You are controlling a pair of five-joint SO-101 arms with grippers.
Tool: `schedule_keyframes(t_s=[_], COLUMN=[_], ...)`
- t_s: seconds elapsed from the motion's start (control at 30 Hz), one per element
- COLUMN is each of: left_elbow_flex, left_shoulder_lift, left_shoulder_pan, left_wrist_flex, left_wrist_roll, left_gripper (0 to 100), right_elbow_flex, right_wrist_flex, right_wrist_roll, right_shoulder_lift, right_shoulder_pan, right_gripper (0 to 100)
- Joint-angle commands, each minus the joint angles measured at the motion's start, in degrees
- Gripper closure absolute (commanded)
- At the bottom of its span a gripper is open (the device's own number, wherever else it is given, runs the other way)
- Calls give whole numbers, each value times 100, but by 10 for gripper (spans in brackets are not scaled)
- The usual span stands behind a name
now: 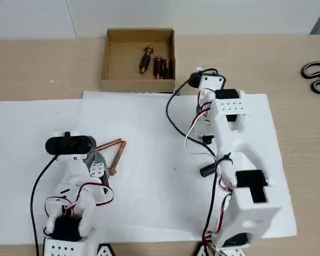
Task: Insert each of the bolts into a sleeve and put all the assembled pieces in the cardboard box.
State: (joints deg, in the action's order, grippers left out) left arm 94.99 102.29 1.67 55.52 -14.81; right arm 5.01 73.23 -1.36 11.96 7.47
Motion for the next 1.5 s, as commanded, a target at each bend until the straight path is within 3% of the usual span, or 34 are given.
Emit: schedule_keyframes(t_s=[0.0, 0.17, 0.47, 0.67, 0.9, 1.1, 1.3, 1.47], left_elbow_flex=[-22, -321, -1736, -2985, -5912, -7811, -8207, -8198], left_shoulder_lift=[35, 9, -149, -2171, -5442, -7226, -8158, -8862], left_shoulder_pan=[-9, 18, 26, -9, 26, 0, -9, -9], left_wrist_flex=[-105, -53, 466, 484, 1178, 2119, 2154, 2154], left_wrist_roll=[-53, -26, 264, 185, -1451, -2576, -3868, -5697], left_gripper=[994, 991, 989, 992, 993, 993, 993, 989], right_elbow_flex=[-431, -448, -440, -440, -440, -246, 211, 220], right_wrist_flex=[558, 1499, 2343, 2510, 2519, 2527, 2519, 2466], right_wrist_roll=[62, 70, 70, 70, 70, 308, 343, 352], right_shoulder_lift=[-778, -1534, -1974, -1974, -1974, -1982, -1982, -1982], right_shoulder_pan=[-13, -31, -699, -1042, -1077, -1086, -1086, -1086], right_gripper=[996, 996, 996, 996, 996, 996, 996, 996])
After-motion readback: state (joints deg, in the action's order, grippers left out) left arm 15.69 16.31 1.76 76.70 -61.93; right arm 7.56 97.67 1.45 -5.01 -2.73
